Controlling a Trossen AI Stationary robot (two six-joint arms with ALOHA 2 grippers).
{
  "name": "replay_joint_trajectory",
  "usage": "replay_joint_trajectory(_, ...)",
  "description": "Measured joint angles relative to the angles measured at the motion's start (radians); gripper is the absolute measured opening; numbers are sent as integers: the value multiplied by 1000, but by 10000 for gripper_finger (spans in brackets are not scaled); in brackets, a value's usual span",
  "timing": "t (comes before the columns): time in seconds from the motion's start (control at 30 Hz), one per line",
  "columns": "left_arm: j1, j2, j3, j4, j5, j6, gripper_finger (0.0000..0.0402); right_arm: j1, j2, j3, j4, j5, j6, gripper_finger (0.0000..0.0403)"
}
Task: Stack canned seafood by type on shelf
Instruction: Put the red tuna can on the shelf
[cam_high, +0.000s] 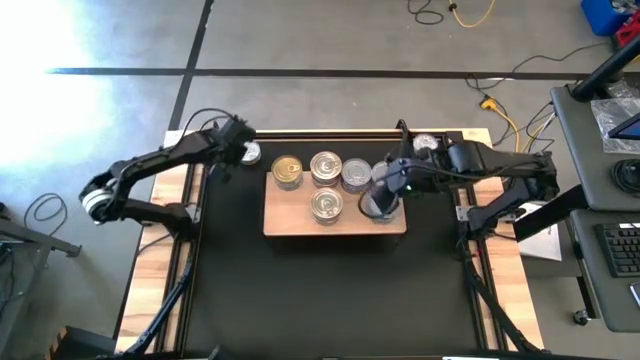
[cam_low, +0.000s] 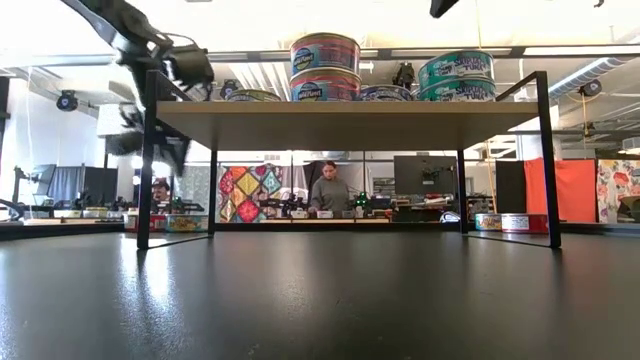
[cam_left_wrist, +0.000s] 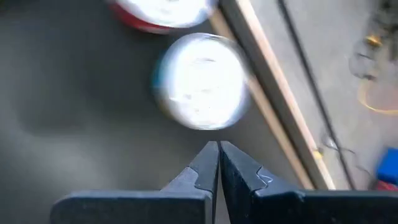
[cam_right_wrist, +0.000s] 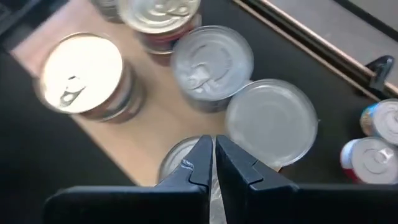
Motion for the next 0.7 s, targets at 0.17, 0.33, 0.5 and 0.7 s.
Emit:
replay_joint_trajectory(0.17, 91, 134, 54, 9, 85, 33, 1, -138, -5, -7, -32, -63, -129, 13)
replay_joint_trajectory(0.33, 155, 221, 62, 21, 149, 19, 1, -275, -27, 25, -106, -95, -336, 13)
replay_joint_trajectory(0.5, 213, 289, 62, 151, 161, 0, 1, -386, -34, 57, -97, -110, -573, 13)
replay_joint_trajectory(0.7, 235, 367, 70, 204, 178, -5, 1, -486, 3, 149, -109, -114, -817, 13)
